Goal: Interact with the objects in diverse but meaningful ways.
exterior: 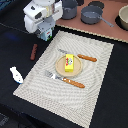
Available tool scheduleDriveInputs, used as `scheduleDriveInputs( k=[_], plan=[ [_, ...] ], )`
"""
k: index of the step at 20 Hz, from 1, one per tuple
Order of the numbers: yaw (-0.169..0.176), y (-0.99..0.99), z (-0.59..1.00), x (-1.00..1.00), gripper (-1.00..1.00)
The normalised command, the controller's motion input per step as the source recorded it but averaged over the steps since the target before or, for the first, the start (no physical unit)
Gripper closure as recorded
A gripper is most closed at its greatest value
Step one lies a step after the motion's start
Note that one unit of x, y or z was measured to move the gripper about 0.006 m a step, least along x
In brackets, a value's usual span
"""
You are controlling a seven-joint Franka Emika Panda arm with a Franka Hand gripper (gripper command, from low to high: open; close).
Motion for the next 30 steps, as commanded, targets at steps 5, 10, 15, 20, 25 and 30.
scheduleDriveInputs(
  k=[5,10,15,20,25,30],
  plan=[
    [0.000,0.06,-0.06,-0.32,1.00],
    [0.000,0.06,-0.08,-0.27,1.00],
    [-0.022,0.01,0.49,-0.09,1.00],
    [-0.083,0.11,1.00,0.57,1.00],
    [-0.065,0.22,1.00,0.91,1.00],
    [-0.048,0.19,0.86,0.98,1.00]
  ],
)
